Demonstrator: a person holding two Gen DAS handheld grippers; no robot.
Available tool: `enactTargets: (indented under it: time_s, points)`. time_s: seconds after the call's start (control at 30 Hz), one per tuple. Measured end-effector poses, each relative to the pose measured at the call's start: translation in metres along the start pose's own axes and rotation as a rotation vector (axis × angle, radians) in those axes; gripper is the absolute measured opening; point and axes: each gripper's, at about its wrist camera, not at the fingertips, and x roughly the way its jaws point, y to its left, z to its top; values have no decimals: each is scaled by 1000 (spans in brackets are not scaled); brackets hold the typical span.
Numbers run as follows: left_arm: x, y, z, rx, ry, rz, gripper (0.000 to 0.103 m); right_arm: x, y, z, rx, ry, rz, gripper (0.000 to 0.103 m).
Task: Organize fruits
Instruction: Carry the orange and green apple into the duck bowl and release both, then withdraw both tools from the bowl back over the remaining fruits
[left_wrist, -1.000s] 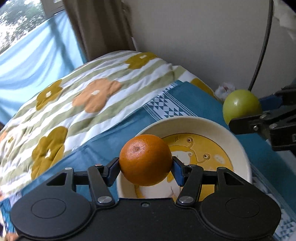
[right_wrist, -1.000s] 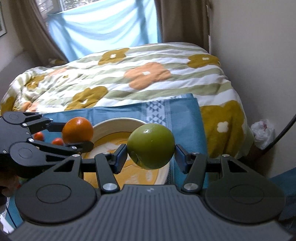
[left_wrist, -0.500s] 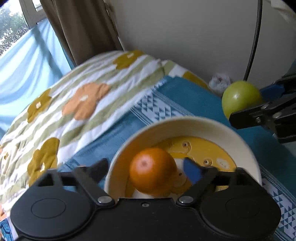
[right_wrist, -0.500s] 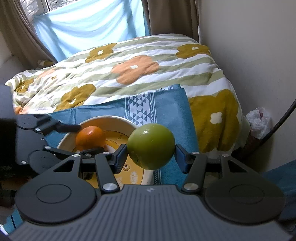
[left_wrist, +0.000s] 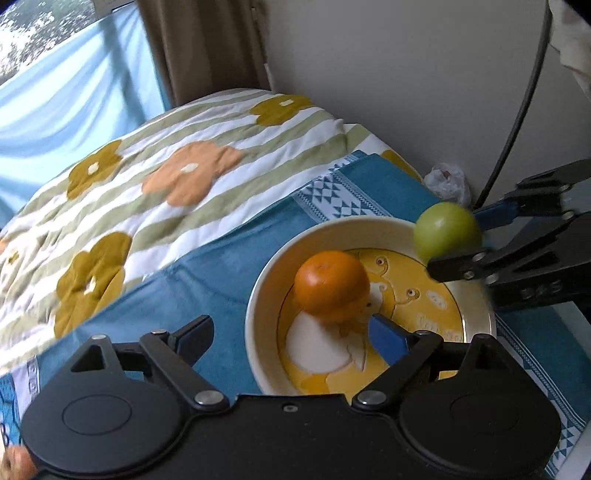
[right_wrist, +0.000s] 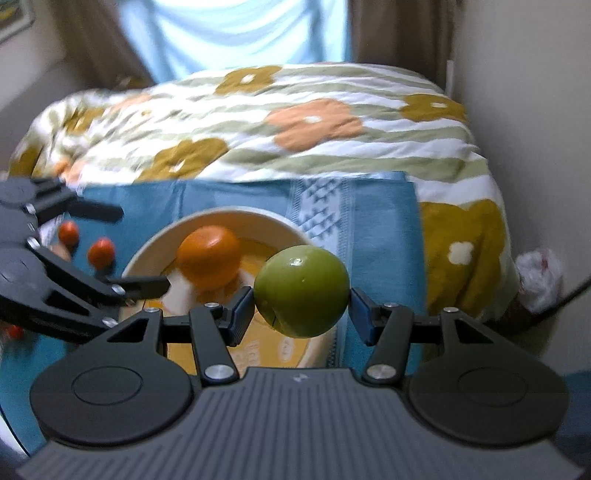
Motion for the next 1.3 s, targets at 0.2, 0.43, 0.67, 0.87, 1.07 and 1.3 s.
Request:
enactTargets:
  time_s: [0.2,0.43,0.67,0.87,1.07,1.3]
  points:
    - [-3,9,-9,-43,11,31,93,23,17,1,-100,7,15,71]
    - [-5,14,-15,-77,18,52,93,31,22,-1,-152,7,3,71]
    - [-17,9,-17,-85,7,69,93,5,16,-5,-142,-85,-38,103]
    - [-35,2,-19,-103,-16,86,93,-15,9,-8,-84,-83,-37,103]
    - [-68,-6,-28,-144,-53,124,93,-44,17,-15,-64,-94,-28,103]
    - [-116,-11,-53,-225,-99,192,93,-81,39,-21,-66,-106,8,103]
